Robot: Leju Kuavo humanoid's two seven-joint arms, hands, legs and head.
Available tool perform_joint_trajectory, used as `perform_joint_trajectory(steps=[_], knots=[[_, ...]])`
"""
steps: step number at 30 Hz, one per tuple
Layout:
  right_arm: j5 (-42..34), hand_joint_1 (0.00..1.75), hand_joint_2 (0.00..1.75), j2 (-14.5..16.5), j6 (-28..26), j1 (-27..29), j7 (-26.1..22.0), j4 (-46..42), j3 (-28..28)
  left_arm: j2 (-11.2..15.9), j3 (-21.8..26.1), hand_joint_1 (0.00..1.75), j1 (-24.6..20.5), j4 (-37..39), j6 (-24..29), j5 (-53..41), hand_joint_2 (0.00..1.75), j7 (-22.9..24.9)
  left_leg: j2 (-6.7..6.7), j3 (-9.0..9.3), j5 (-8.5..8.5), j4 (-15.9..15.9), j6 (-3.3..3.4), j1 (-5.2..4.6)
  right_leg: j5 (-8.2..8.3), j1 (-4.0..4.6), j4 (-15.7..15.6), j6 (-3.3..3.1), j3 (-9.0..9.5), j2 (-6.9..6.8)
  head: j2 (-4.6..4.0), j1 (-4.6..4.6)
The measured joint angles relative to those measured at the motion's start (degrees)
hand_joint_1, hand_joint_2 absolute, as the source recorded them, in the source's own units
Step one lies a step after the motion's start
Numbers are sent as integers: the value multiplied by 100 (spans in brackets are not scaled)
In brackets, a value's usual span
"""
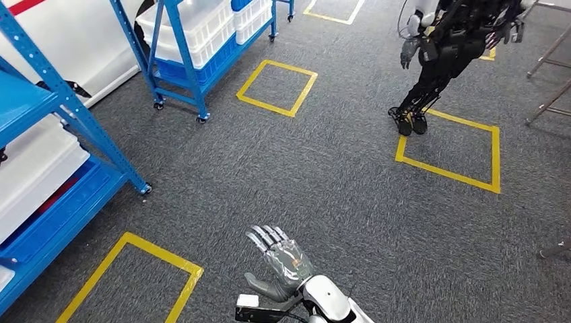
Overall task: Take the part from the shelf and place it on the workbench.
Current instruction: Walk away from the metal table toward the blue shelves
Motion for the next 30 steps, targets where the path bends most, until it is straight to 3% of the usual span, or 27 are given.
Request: perform_joint_trajectory(steps=[2, 3, 4, 5, 6, 8, 10, 12, 13, 15, 17, 19, 20, 22, 24, 25, 27, 28, 30], knots=[[3, 0, 0, -11, 4, 31, 2, -25, 1, -1, 1, 0, -15, 0, -1, 1, 0, 0, -252, 8, 35, -41, 93, 14, -404, -30, 817, 58, -384, 338, 0, 1], [2, 0, 0, -22, 5, 51, 3, -25, 1, -1, 2, 0, -16, 0, -1, 1, 0, 0, -337, 6, 36, -38, 98, 8, -474, -31, 1103, 58, -546, 378, 0, 1], [2, 0, 0, -31, 6, 63, 4, -25, 1, -1, 3, 0, -11, 0, -1, 1, 0, 0, -428, 6, 35, -31, 98, 3, -431, -31, 1194, 53, -621, 397, 0, 1], [1, 0, 0, -35, 7, 67, 4, -25, 1, -1, 4, 0, -6, 0, -1, 1, 0, 0, -522, 8, 33, -20, 94, 1, -273, -33, 1052, 43, -584, 418, 0, 1], [0, 0, 0, -37, 7, 67, 4, -26, 1, -3, 5, 0, -3, 0, -1, 1, 0, 0, -612, 11, 28, -5, 86, 2, -42, -39, 710, 28, -445, 478, 0, 1], [0, 0, 0, -39, 7, 63, 4, -27, 1, -8, 6, 0, -6, 0, -1, 1, 0, 0, -772, -4, 12, 33, 52, 7, 308, -48, -35, 4, -124, 748, 0, 1], [0, 0, 0, -44, 13, 62, 5, -28, 1, -14, 8, 0, -6, 0, -2, 3, 0, 1, -892, -42, 13, 42, -13, 21, 390, -29, -320, -18, -9, 885, 0, 1], [0, 0, 0, -39, 22, 50, 1, -30, 1, -13, 10, 0, 10, 0, -3, 8, 0, 4, -995, -70, 32, 17, -89, 32, 420, -26, -356, -69, 0, 761, 0, 0], [0, 0, 0, -31, 27, 40, -4, -28, 2, -9, 10, 0, 20, 0, -2, 11, 0, 5, -948, -85, 14, 36, -117, 25, 435, -36, -396, -102, 22, 695, 0, 0], [1, 0, 0, -8, 30, 23, -18, -27, 4, -3, 10, 0, 17, 0, 1, 17, 0, 8, -638, -246, -195, 372, -162, 3, 457, -62, -479, -172, 73, 523, 0, -4], [0, 0, 0, -8, 32, 23, -29, -17, 5, -3, 10, 0, -2, 0, 2, 30, 0, 8, -298, -621, -565, 1125, -203, 9, 441, -38, -495, -208, 96, 330, 0, -7], [-4, 0, 0, -17, 33, 26, -37, -2, 5, -3, 11, 0, 6, 0, 5, 51, 0, 7, -198, -874, -705, 1627, -240, 33, 415, -27, -492, -207, 103, 143, 0, -7], [-7, 0, 0, -17, 33, 25, -43, 3, 5, -2, 12, 0, 19, 0, 8, 62, 0, 7, -173, -835, -612, 1553, -251, 43, 401, -27, -490, -200, 113, 61, 0, -7], [-11, 0, 0, -17, 31, 19, -55, 5, 5, 2, 15, 0, 33, 0, 20, 76, 0, 5, 4, -442, -233, 830, -245, 47, 364, -25, -486, -169, 159, -89, 0, -7], [-14, 0, 0, -17, 28, 7, -61, 7, 5, 5, 16, 0, 19, 0, 34, 83, 0, -1, 219, -72, 10, 150, -175, 10, 318, 5, -472, -112, 206, -219, 0, -7], [-15, 0, 0, -17, 27, 0, -63, 9, 5, 5, 17, 0, 16, 0, 39, 88, 0, -4, 263, -3, 38, 10, -133, -10, 299, 21, -466, -83, 222, -275, 0, -5], [-20, 0, 0, -13, 26, -15, -66, 13, 7, 5, 20, 0, 29, 0, 43, 96, 0, -7, 143, -11, 37, -16, -56, -23, 274, 33, -466, -27, 249, -382, 0, -6], [-22, 0, 0, -8, 26, -27, -67, 14, 8, 5, 22, 0, 43, 0, 43, 101, 0, -7, 75, -7, 47, -30, -24, -14, 241, 19, -439, 7, 256, -343, 0, -5], [-28, 0, 0, -1, 25, -49, -73, 15, 13, 4, 26, 0, 43, 0, 46, 111, 0, -8, -58, 10, 75, -61, 46, 15, 30, -19, -133, 61, 137, -47, 0, -4]])
